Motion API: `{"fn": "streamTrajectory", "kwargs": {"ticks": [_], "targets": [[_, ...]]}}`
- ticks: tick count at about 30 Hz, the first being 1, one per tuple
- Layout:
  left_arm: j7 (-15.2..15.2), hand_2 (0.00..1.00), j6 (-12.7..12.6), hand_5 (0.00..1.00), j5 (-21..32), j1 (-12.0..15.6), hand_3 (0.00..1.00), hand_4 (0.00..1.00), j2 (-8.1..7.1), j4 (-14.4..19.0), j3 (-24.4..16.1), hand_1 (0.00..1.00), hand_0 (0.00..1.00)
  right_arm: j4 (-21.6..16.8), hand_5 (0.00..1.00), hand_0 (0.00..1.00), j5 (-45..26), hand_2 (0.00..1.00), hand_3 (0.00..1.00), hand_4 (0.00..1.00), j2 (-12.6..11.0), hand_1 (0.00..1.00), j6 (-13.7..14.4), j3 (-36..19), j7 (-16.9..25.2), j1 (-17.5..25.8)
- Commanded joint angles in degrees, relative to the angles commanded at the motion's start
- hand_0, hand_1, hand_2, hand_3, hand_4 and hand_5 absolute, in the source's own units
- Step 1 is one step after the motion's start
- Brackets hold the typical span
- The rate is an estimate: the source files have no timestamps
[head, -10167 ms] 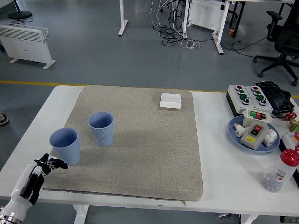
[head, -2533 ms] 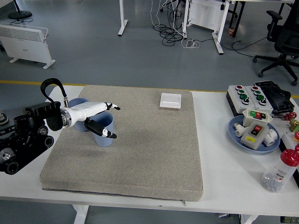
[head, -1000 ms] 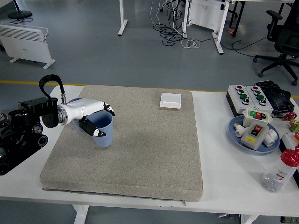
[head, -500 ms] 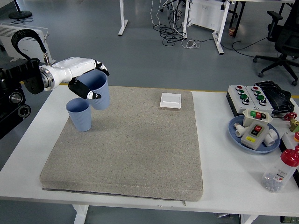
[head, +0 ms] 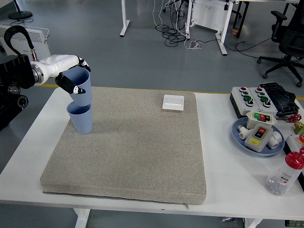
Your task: Push cup pick cup insert cup
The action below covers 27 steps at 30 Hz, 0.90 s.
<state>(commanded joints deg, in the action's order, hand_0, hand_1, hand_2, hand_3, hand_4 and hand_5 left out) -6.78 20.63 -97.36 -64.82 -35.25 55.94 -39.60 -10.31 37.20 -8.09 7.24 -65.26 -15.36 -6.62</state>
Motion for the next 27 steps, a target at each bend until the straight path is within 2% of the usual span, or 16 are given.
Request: {"fn": "streamTrajectory", "kwargs": {"ticks": [7,27], "targets": [[1.08,0.494,-0.49,0.002,-0.05,-0.65,0.481,0.354,1.04,-2.66,2.17,0.513,0.502,0.00,0.465,0.725,0.42,0.644,0.574,0.120,0.03,0.650,0.00,-0.12,-0.07,-0.14],[2.38,0.501,-1.56,0.002,0.01,-0.93,0.481,0.345,2.21,-7.63,3.21,0.518,0.505,0.00,0.465,0.725,0.44,0.644,0.575,0.121,-0.01,0.650,0.00,-0.10,-0.01,-0.40]]}}
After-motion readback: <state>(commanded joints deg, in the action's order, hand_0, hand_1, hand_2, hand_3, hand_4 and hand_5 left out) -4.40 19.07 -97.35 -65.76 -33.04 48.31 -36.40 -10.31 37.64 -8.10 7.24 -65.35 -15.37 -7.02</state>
